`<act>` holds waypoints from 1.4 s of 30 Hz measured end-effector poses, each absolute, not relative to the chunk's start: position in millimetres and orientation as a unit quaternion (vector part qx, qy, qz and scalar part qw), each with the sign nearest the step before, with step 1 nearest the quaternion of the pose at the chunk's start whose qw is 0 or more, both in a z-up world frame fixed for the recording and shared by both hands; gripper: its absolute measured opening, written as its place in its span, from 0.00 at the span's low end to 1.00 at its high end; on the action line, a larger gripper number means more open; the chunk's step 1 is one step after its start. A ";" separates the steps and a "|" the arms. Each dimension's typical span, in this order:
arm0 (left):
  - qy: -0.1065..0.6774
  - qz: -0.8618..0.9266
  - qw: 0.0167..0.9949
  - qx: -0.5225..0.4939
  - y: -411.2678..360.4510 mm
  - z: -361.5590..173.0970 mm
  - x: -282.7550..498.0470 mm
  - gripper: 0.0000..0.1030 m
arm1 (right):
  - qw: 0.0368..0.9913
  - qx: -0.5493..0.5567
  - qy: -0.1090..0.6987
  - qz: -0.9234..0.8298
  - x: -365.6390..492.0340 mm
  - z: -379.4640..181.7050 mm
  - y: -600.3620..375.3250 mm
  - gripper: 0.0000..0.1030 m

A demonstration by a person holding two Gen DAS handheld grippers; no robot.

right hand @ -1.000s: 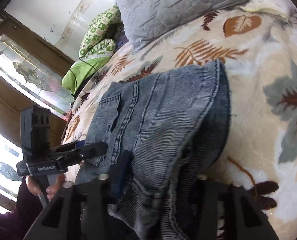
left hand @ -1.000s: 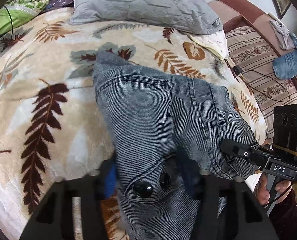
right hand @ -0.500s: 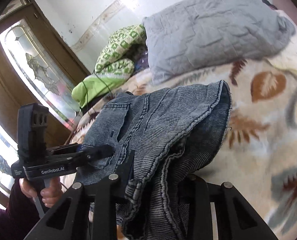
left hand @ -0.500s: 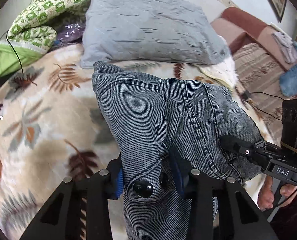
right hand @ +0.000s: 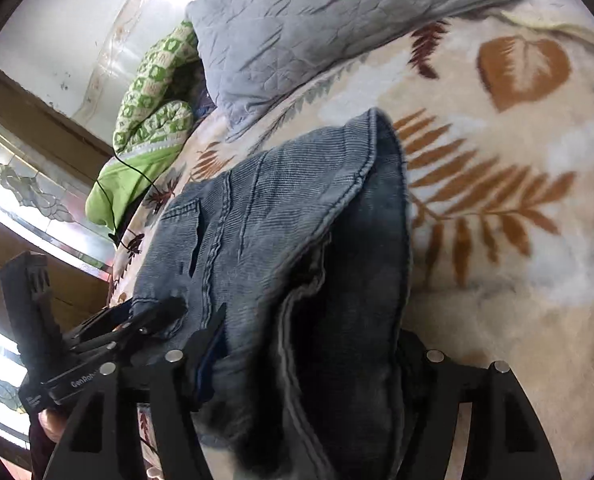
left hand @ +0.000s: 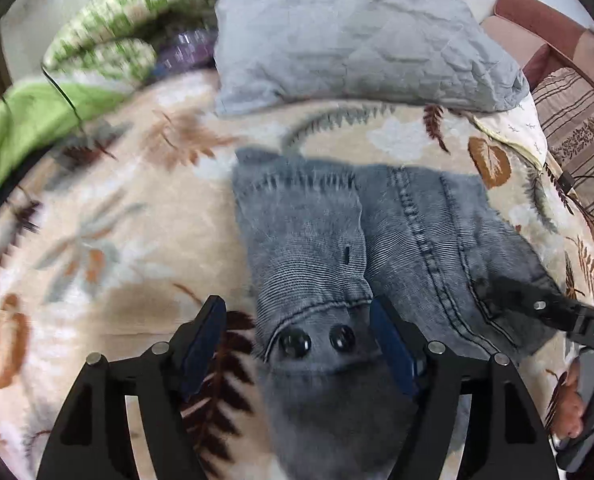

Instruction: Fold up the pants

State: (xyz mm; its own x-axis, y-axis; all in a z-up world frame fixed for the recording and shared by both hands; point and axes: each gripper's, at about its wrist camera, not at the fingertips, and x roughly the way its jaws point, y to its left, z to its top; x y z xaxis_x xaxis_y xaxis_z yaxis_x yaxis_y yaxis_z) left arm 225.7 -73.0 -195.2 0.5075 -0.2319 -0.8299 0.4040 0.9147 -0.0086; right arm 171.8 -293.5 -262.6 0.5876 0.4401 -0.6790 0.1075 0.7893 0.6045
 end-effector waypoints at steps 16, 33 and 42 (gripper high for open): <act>0.271 -0.111 0.951 0.097 -32.3 -30.9 67.4 0.94 | 0.942 0.158 0.292 0.038 -5.7 -69.1 -266.4 0.71; 0.185 -0.062 0.980 0.050 16.4 41.6 -15.7 1.00 | 0.974 0.081 0.212 -0.006 -87.6 13.3 -206.4 0.81; 0.169 -0.052 0.983 0.051 35.6 47.1 -31.0 1.00 | 0.974 0.063 0.215 0.019 -90.8 18.3 -177.9 0.81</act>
